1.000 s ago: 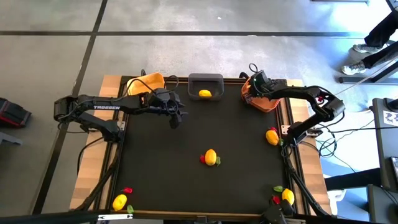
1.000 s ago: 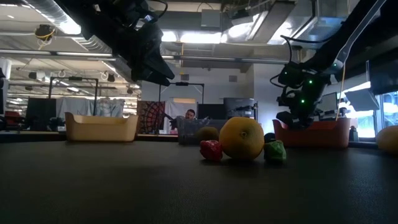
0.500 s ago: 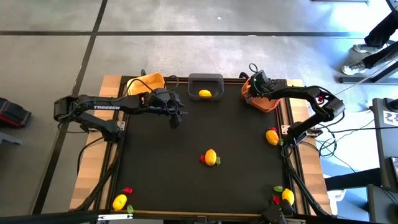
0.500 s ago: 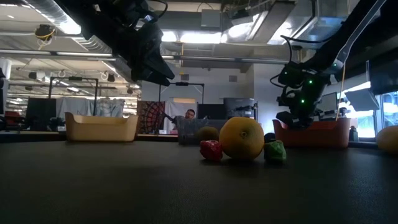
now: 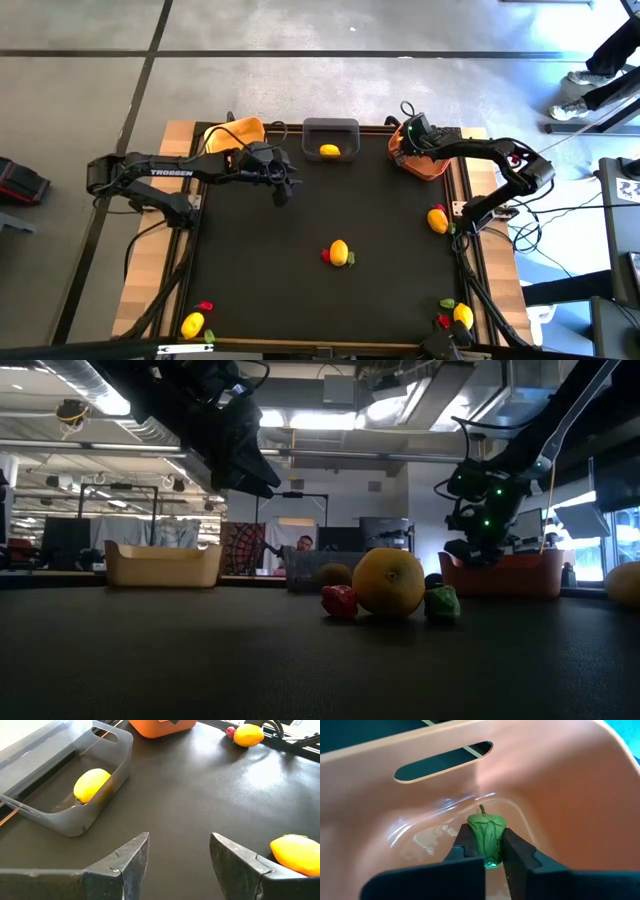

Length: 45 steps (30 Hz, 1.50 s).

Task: Sort produce into baskets
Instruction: Put the green chili pepper into the orange bin, then put the yellow lemon into the black bin

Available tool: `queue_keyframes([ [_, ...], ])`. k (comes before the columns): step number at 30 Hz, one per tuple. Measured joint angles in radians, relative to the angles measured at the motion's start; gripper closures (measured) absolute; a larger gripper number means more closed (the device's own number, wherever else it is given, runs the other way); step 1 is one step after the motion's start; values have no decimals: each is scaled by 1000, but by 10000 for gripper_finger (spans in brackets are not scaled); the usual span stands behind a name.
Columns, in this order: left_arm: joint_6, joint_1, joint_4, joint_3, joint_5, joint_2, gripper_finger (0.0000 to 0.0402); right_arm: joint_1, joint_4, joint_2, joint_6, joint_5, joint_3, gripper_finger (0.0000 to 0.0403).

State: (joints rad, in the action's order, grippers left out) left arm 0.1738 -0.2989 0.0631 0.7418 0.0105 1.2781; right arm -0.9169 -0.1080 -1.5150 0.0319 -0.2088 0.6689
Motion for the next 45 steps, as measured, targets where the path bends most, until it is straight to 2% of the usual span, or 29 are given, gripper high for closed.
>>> queue_keyframes([
  [7, 1, 0, 0, 0, 0, 0, 198, 0, 8, 0, 0, 0, 0, 301],
  [12, 1, 0, 0, 0, 0, 0, 198, 0, 10, 0, 15, -10, 0, 271],
  [18, 6, 0, 0, 0, 0, 0, 198, 0, -2, 19, 30, -23, 0, 264],
  [27, 8, 0, 0, 0, 0, 0, 198, 0, -66, 155, 30, 11, 0, 264],
  [31, 8, 0, 0, 0, 0, 0, 198, 1, -116, 230, 30, 82, 0, 265],
  [37, 9, 0, 0, 0, 0, 0, 198, 12, -177, 344, 25, 264, 0, 265],
  [45, 9, 0, 0, 0, 0, 0, 198, 168, -198, 438, 17, 352, 0, 265],
])
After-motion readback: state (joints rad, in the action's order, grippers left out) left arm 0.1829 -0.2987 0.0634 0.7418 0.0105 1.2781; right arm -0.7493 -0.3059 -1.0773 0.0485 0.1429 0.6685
